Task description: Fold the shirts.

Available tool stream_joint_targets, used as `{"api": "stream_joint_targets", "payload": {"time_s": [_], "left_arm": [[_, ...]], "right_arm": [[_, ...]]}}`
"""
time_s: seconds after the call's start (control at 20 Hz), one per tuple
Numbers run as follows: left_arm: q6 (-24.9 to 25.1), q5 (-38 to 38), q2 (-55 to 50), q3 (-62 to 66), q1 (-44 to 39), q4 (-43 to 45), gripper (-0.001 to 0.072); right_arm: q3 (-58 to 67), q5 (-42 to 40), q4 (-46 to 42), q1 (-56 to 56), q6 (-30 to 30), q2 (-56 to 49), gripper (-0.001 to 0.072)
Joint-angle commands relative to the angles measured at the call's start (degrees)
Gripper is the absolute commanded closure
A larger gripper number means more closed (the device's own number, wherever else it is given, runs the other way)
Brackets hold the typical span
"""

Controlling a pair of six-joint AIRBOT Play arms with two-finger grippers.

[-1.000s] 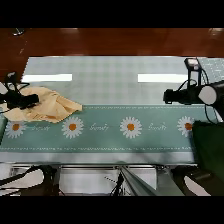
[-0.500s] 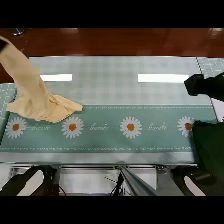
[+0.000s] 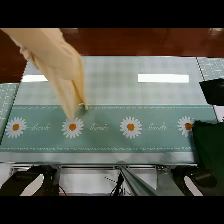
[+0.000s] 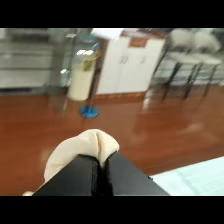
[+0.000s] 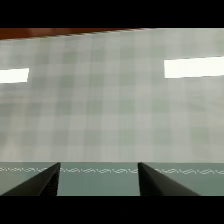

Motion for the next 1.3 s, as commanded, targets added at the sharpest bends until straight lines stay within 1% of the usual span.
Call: {"api": "stream_joint_targets", "payload": {"time_s": [0.0, 0.1, 0.25, 0.35, 0.4, 0.5, 0.6, 0.65, 0.75, 0.85, 0.9, 1.0, 1.05, 1.1, 1.15, 1.2, 1.25], "left_arm": [[-1.27, 9.99, -0.7, 2.14, -9.44, -0.11, 0.0683], [-1.27, 12.31, -1.62, 2.12, -14.38, -0.13, 0.0683], [-1.27, 11.8, -3.17, -0.92, -22.86, -0.09, 0.0683], [-1.66, 11.78, -2.99, -8.52, -27.23, -0.11, 0.0683], [-3.8, 11.82, -2.45, -13.9, -29.16, -0.11, 0.0683], [-4.76, 12.04, -0.39, -25.11, -31.67, -0.13, 0.0682], [-5.18, 11.91, 3.28, -36.04, -31.15, 0.33, 0.0682], [-5.18, 10.05, 5.53, -41.11, -29.59, 0.57, 0.0682], [-5.16, 2.86, 9.25, -49.62, -25.2, 1.29, 0.0682], [-5.11, -5.62, 11.69, -57.86, -20.0, 3.98, 0.0682], [-5.11, -7.93, 12.0, -61.86, -17.57, 6.14, 0.0681], [-5.14, -8.09, 11.45, -69.09, -13.42, 7.72, 0.0681], [-5.09, -7.08, 10.78, -71.97, -11.85, 7.98, 0.0667], [-5.14, -6.12, 10.01, -74.2, -11.04, 8.11, 0.0482], [-5.16, -6.32, 9.09, -75.8, -11.15, 7.8, 0.0017], [-5.4, -6.82, 8.35, -76.32, -11.47, 7.74, 0.0002], [-5.38, -7.34, 7.93, -75.89, -11.45, 7.76, 0.0002]], "right_arm": [[0.04, 1.9, 0.68, 0.02, -0.11, 2.4, 0.0145], [0.04, 3.17, 0.72, 0.02, -0.24, 2.4, 0.0146], [0.04, 3.98, 0.76, 0.02, -0.22, 2.4, 0.0145], [0.04, 3.93, 0.68, 0.02, -0.17, 2.4, 0.0146], [0.04, 3.96, 0.68, 0.02, -0.17, 2.4, 0.0146], [-0.02, 4.07, 0.66, 0.02, -0.15, 2.4, 0.0145], [-0.02, 4.31, 0.7, 0.02, -0.13, 2.4, 0.0146], [-0.09, 4.48, 0.72, 0.02, 0.04, 2.34, 0.0146], [-1.57, 4.57, 0.83, 0.02, 0.24, 2.34, 0.0145], [-5.07, 4.5, 1.33, 0.02, 0.83, 2.34, 0.0145], [-7.43, 4.07, 1.73, 0.02, 1.57, 2.34, 0.0145], [-13.66, 1.05, 2.86, 0.02, 2.4, 2.34, 0.0146], [-17.44, -1.57, 3.17, 0.02, 3.34, 2.34, 0.0145], [-21.05, -4.2, 3.21, 0.02, 4.7, 2.34, 0.0146], [-24.94, -6.95, 3.5, 0.02, 6.49, 2.34, 0.0145], [-28.59, -9.66, 4.35, 0.02, 8.07, 2.34, 0.0145], [-31.47, -12.61, 5.22, 0.02, 9.14, 2.34, 0.0146]]}}
